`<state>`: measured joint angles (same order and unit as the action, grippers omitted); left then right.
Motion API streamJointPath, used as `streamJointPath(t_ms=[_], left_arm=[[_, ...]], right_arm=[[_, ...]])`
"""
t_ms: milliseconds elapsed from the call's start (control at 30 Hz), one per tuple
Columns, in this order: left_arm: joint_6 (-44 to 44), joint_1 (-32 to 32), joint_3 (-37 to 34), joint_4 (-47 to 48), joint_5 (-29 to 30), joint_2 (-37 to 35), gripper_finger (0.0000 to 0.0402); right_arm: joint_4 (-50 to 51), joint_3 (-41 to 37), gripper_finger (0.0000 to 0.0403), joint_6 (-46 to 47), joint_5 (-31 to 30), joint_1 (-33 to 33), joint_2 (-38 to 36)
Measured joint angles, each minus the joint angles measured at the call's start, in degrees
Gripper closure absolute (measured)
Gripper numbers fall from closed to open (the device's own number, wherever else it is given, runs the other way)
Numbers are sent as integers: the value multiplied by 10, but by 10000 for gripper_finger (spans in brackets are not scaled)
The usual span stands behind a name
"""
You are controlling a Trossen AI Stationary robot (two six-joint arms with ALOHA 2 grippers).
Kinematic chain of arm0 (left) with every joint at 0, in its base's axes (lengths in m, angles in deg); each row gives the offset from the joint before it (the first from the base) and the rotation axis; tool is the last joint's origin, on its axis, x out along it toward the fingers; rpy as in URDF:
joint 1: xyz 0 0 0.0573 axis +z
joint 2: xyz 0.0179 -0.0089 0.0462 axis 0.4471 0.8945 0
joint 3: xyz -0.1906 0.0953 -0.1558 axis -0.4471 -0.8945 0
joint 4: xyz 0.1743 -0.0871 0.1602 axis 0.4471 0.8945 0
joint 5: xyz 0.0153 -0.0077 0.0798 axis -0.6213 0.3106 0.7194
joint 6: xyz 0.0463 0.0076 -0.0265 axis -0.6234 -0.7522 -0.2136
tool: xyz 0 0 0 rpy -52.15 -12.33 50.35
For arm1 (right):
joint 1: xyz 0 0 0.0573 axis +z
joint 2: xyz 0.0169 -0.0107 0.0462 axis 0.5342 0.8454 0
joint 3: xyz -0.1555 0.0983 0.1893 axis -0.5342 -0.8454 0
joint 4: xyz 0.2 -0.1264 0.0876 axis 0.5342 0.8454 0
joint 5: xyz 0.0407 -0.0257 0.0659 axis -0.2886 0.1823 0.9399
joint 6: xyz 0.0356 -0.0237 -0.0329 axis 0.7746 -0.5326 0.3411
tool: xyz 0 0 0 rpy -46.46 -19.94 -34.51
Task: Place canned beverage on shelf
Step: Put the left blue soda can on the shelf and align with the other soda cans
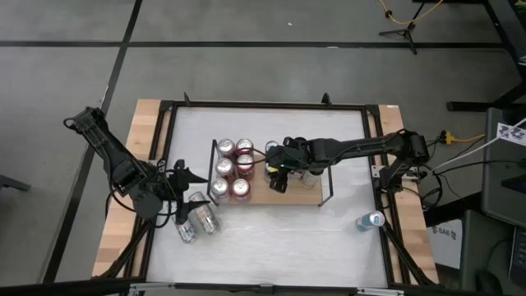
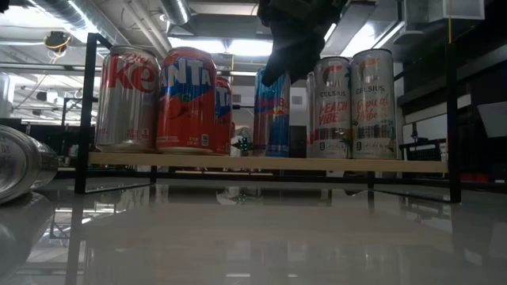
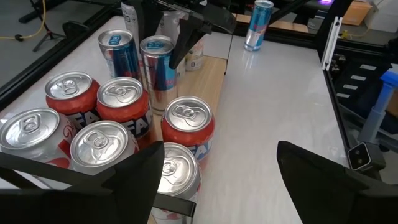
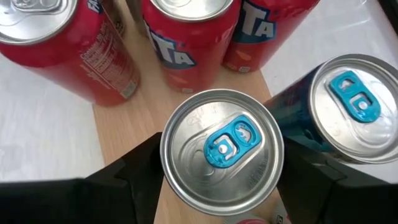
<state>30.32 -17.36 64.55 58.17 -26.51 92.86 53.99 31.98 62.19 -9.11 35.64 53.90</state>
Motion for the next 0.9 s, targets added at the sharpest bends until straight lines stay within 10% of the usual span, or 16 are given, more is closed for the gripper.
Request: streamJointPath(t_ms=[900], left_arm=[[0,0,0,0,0,0,96]], right_arm=[[-2,0,150,-1,28,0,0]])
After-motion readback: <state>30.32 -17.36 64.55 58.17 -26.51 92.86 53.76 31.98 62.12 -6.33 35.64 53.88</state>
